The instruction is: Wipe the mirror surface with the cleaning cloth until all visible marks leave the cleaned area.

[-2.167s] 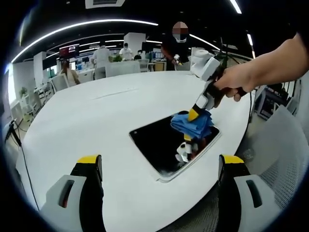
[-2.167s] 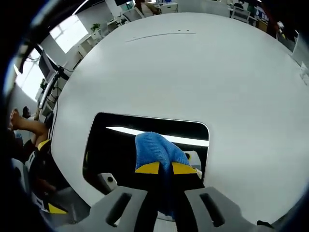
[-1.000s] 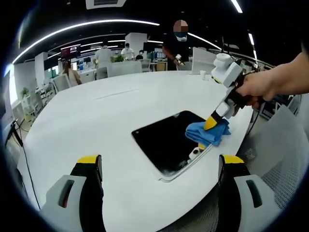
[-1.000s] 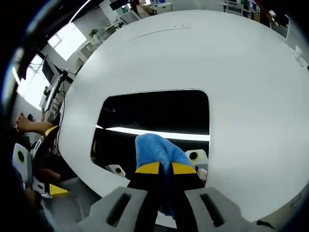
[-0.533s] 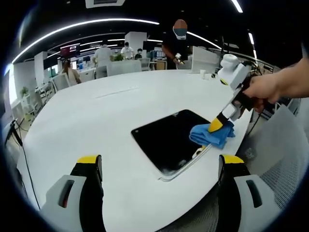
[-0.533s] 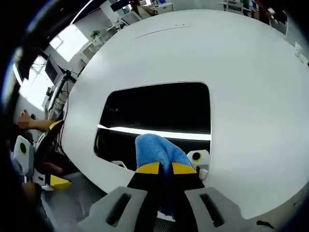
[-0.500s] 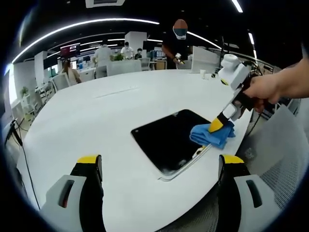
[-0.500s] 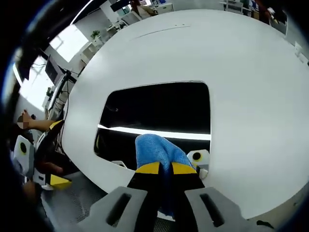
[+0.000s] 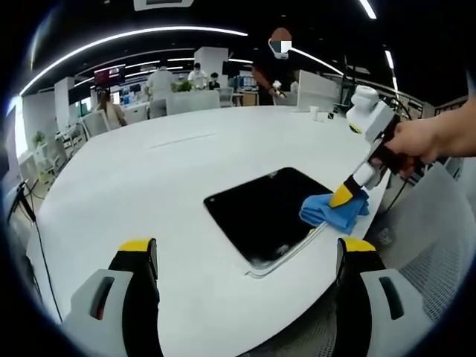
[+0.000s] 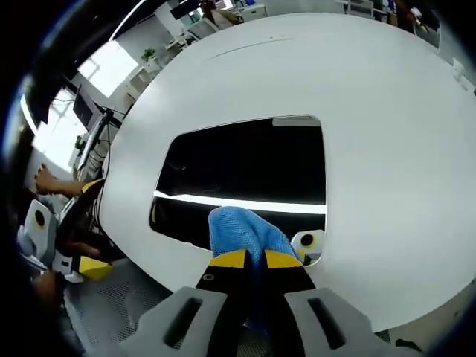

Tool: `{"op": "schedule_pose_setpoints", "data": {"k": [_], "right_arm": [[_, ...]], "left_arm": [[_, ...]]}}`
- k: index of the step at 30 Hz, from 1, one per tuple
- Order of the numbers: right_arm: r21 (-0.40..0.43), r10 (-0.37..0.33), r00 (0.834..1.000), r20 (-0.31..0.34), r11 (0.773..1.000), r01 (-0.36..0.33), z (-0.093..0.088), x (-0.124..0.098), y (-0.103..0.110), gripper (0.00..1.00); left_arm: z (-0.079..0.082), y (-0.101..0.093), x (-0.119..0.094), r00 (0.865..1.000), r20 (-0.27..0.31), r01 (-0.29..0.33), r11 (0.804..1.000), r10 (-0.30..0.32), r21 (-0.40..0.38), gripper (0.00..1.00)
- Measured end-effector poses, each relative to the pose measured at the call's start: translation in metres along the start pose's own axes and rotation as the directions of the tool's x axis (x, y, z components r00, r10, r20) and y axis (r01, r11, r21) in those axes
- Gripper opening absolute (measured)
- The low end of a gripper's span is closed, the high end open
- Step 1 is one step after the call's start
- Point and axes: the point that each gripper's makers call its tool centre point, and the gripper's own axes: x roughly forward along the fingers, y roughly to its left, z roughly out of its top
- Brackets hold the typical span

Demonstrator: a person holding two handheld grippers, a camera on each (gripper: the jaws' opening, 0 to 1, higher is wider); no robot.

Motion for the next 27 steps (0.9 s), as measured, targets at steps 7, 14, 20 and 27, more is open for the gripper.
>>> {"op": "schedule_pose_setpoints", "data": {"k": [7,14,20,27], "right_arm": [[-0.018,0.004,1.0,0.006,1.0,-0.003,0.0,0.001,0.0,0.01],[-0.026,0.014,1.0,-0.003,1.0,-0.014,0.001,0.001,0.0,0.01],[-0.044,0.023,1.0,-0.004,0.999,-0.023,-0.001,-0.003,-0.001,0.01],[-0.052,0.027,1.0,-0.003,0.998,-0.027,-0.001,-0.005,-0.012,0.01]], "left_arm": [[-0.001,0.0,0.001,1.0,-0.004,0.001,1.0,-0.001,0.005,0.99],[0.0,0.003,0.0,1.0,0.005,-0.016,1.0,0.016,-0.005,0.99],[0.0,0.004,0.0,1.0,0.002,-0.023,1.0,0.023,0.014,0.99],[0.001,0.005,0.0,1.0,0.004,-0.029,1.0,0.029,0.006,0.99]]}}
